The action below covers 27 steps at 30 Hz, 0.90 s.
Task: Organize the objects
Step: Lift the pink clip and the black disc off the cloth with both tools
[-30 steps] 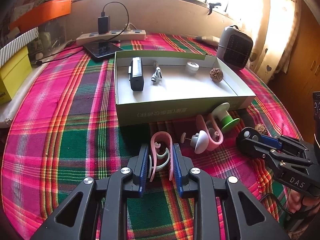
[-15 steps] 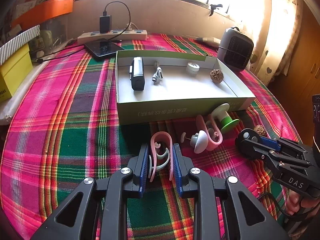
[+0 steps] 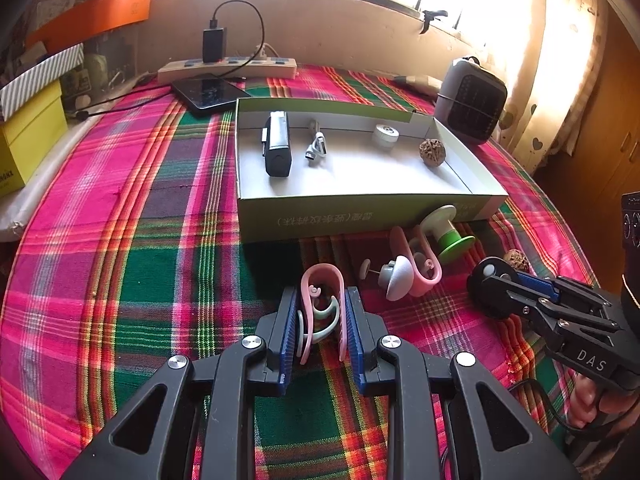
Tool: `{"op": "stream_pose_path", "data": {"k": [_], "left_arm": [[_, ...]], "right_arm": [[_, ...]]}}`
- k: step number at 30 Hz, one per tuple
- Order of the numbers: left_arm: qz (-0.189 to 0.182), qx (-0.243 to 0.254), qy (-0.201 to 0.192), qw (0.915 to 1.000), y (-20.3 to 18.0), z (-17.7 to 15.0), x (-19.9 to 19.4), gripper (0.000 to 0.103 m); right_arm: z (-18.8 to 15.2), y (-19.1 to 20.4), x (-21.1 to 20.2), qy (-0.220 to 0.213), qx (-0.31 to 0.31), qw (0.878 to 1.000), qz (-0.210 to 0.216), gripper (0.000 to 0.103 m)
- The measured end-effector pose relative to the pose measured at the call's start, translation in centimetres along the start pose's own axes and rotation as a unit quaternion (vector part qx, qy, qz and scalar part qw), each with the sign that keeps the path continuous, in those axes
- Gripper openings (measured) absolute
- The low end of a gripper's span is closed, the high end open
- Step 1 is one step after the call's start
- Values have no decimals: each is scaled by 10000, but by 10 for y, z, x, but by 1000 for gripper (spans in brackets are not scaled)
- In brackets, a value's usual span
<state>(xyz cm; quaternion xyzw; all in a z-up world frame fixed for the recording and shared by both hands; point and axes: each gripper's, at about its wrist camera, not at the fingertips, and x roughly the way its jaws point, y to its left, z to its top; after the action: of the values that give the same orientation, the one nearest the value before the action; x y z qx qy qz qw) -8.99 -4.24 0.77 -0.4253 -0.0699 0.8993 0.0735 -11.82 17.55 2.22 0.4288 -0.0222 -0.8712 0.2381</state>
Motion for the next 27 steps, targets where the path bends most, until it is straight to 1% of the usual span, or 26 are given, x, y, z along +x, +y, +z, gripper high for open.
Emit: {"op": "stream_pose_path", "data": {"k": [9, 15, 23, 27], "left_arm": [[-37, 12, -6, 10000, -1, 0, -5, 21], [-84, 68, -117, 9999, -5, 3, -15, 21], [-112, 154, -222, 9996, -10, 16, -24, 21], [-215, 181, -271, 9992, -12, 27, -26, 21]], "right_arm": [[1, -1, -3, -76, 6, 10000, 59, 28], [4, 2, -10, -158, -12, 9998, 123, 28], [13, 2, -18, -302, -12, 9994, 175, 28], [23, 3, -25, -443, -64, 9989, 123, 28]]}}
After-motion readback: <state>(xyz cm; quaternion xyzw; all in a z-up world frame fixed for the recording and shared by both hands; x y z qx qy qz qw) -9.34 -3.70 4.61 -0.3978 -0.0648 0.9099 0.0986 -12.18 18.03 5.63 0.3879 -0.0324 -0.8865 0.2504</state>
